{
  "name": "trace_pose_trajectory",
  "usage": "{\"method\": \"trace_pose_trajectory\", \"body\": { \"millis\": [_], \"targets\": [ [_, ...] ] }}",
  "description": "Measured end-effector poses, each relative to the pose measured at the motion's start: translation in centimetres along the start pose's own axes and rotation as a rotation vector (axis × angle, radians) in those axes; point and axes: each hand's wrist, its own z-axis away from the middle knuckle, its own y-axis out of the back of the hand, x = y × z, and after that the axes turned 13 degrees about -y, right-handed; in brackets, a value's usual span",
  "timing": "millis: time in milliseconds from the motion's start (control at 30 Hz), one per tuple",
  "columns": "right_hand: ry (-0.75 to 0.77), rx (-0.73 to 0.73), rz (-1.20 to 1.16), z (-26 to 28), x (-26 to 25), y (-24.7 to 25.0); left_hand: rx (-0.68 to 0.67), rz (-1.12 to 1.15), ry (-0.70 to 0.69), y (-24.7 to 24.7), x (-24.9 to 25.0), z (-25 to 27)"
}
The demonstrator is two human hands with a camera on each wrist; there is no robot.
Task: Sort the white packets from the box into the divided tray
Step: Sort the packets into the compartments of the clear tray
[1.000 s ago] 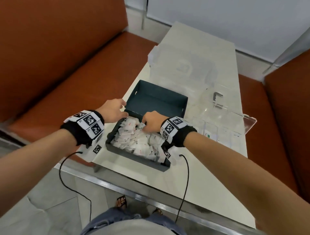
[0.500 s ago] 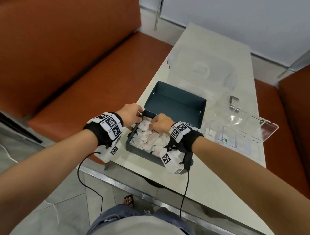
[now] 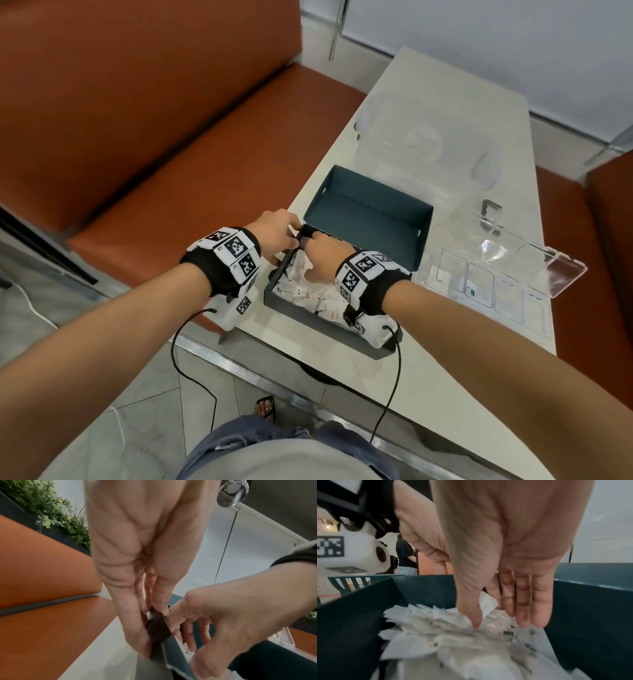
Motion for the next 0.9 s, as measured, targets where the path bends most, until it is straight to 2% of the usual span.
{"method": "trace_pose_trajectory", "body": {
  "millis": [133,267,433,667,800,900],
  "targets": [
    [0.065,-0.032,0.043,-0.3,0.0,0.3,0.004,-0.015,-0.002,-0.1,0.0,-0.2],
    [-0.046,0.015,0.021,-0.7,0.4,0.1,0.005,-0.008,-0.005,-0.1,-0.2,-0.2],
    [-0.01,0.021,-0.137,-0.6,0.5,-0.3,-0.004,-0.013,-0.009,0.0,-0.1,-0.2],
    [-0.108,0.032,-0.106,-0.9,0.3,0.0,0.006,0.016,-0.022,-0.1,-0.2,-0.1],
    [-0.133,0.053,-0.234,0.1,1.1,0.9,0.013,-0.058,-0.005,-0.2,-0.2,0.1],
    [-0.166,-0.003,-0.488,1.5,3.4,1.7,0.053,-0.247,-0.053,-0.1,0.1,0.2]
  ]
}}
